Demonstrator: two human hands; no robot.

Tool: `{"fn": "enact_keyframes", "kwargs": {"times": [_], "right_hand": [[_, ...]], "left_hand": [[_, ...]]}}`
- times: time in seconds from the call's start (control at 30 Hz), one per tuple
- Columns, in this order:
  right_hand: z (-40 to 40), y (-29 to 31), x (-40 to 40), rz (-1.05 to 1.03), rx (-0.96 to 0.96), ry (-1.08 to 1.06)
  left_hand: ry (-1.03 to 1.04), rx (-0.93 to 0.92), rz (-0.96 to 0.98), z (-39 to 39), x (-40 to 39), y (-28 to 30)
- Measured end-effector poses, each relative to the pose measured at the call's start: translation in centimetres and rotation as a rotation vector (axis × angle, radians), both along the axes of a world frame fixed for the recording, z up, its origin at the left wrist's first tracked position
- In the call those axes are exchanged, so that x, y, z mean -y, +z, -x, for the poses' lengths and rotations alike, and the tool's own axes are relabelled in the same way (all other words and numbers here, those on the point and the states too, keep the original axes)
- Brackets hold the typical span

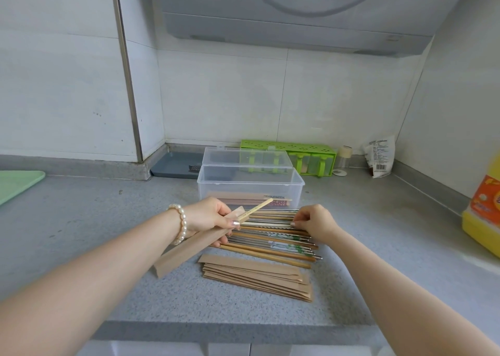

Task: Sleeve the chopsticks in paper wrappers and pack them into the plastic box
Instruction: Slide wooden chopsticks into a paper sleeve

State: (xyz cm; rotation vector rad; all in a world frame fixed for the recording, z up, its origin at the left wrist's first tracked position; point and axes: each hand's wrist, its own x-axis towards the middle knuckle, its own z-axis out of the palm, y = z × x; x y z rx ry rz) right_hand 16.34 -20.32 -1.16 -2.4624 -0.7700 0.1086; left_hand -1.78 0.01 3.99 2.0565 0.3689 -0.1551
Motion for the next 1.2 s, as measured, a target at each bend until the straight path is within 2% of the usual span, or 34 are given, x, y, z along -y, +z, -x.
{"fn": "enact_keyframes", "kwargs": {"times": [0.3,0.57,0.7,0.97,1.07,1.2], "right_hand": [[-1.1,1.0,-0.4,0.095,-0.071,0.035],[-0.8,-0.1,0.1,0.056,0.035,0.078],[-0.7,0.8,1.0,0.030,-0.002,0.097],[-0.4,7.4,4.7,-0.477,-0.387,0.199],[-0.3,9.3,5.8,-0.491,-0.436,0.239],[-0.2,10.2,6.9,-0.508,-0.407,0.218]], "left_hand": [[0.000,-0.008,-0.014,-0.1,-0.3,-0.3],[0.024,-0.015,-0.033,-0.2,-0.6,-0.5],[0.010,-0.019,-0.033,-0.2,-0.4,-0.5],[-0.053,-0.054,-0.029,0.2,0.2,0.3],[-0.061,-0.048,-0.033,0.3,0.4,0.6],[-0.071,-0.029,-0.015,0.5,0.5,0.9]]}}
